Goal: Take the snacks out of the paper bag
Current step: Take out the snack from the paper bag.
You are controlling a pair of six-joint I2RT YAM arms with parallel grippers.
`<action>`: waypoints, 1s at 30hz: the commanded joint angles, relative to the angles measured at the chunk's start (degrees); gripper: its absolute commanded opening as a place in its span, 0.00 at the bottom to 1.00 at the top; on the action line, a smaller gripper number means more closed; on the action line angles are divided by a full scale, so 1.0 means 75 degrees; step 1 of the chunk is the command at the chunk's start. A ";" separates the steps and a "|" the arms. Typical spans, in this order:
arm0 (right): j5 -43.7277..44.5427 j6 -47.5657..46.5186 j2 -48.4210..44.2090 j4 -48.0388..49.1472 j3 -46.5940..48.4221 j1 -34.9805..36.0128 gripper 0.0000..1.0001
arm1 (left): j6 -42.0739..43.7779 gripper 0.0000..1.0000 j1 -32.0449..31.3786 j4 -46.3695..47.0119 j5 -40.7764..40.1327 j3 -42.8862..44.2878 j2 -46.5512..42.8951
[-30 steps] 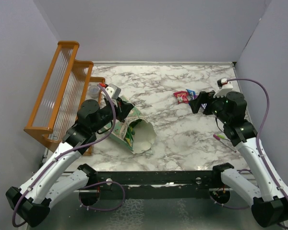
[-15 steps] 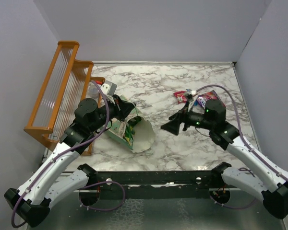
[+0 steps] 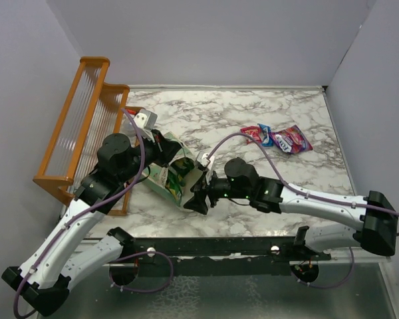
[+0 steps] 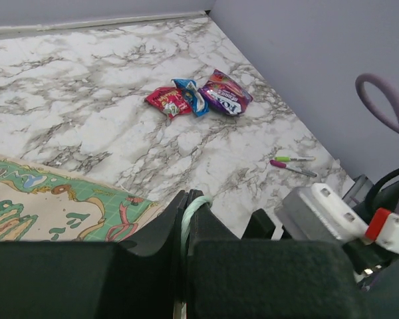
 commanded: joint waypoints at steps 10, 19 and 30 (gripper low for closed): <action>0.1890 -0.1428 0.1261 0.2232 -0.0110 0.0406 0.29 | -0.0204 0.00 0.0031 -0.0135 -0.0257 0.0430 -0.0007; 0.2716 -0.1425 0.1873 0.4523 -0.0909 0.0589 0.17 | -0.0256 0.00 0.0030 -0.0299 -0.0240 0.0482 0.0043; 0.2625 -0.1545 0.2460 0.5462 -0.1005 0.0591 0.26 | -0.0206 0.00 0.0029 -0.0380 -0.0190 0.0530 0.0106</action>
